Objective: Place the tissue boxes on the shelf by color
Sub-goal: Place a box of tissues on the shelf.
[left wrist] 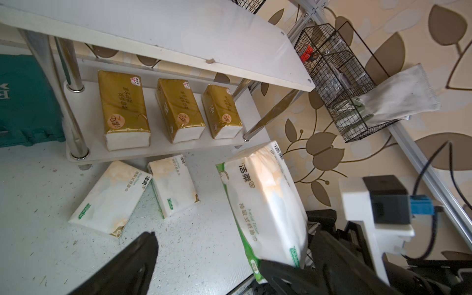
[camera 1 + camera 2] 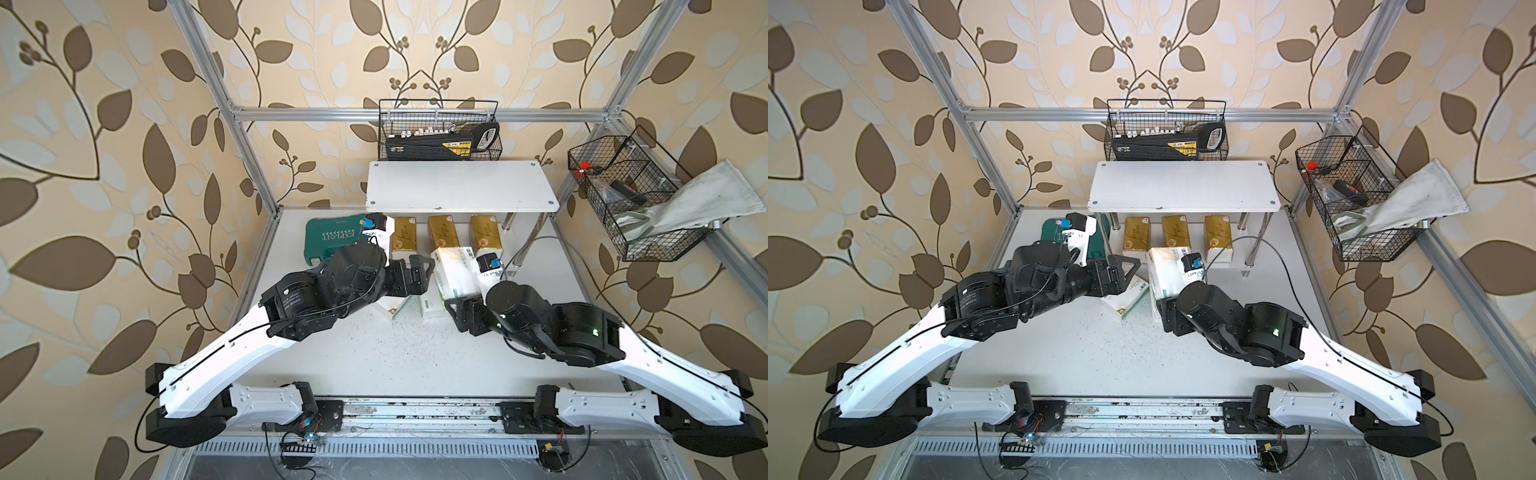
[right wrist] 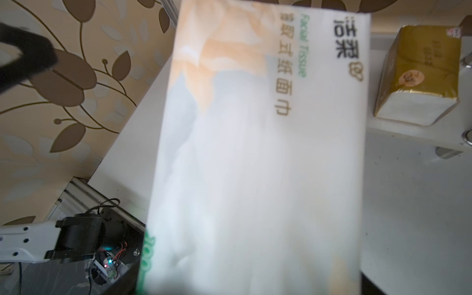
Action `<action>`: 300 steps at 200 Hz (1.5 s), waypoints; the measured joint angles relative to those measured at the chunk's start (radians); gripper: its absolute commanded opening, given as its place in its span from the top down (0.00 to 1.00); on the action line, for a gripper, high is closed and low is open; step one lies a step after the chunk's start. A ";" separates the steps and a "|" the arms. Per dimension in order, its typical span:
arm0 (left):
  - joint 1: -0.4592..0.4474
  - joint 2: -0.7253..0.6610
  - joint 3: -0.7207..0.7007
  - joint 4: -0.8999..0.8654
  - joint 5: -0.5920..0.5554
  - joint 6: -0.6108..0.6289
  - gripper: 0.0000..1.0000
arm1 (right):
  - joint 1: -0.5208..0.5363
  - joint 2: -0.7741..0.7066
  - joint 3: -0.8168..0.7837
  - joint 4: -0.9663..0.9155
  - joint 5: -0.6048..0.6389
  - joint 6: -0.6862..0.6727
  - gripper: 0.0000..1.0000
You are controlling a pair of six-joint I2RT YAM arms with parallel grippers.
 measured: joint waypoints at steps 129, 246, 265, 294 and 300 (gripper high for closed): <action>0.122 0.290 0.392 -0.052 0.158 0.161 0.01 | -0.762 0.223 0.438 -0.053 -0.222 -0.290 0.22; 0.226 0.430 0.509 -0.068 0.362 0.198 0.01 | -0.976 0.518 0.686 -0.083 -0.414 -0.451 0.22; 0.226 0.431 0.509 -0.068 0.379 0.198 0.01 | -0.976 0.560 0.716 -0.101 -0.394 -0.483 0.23; 0.233 0.435 0.509 -0.068 0.391 0.198 0.01 | -0.976 0.615 0.768 -0.126 -0.363 -0.526 0.22; 0.235 0.436 0.509 -0.068 0.392 0.198 0.01 | -0.977 0.624 0.776 -0.126 -0.358 -0.533 0.22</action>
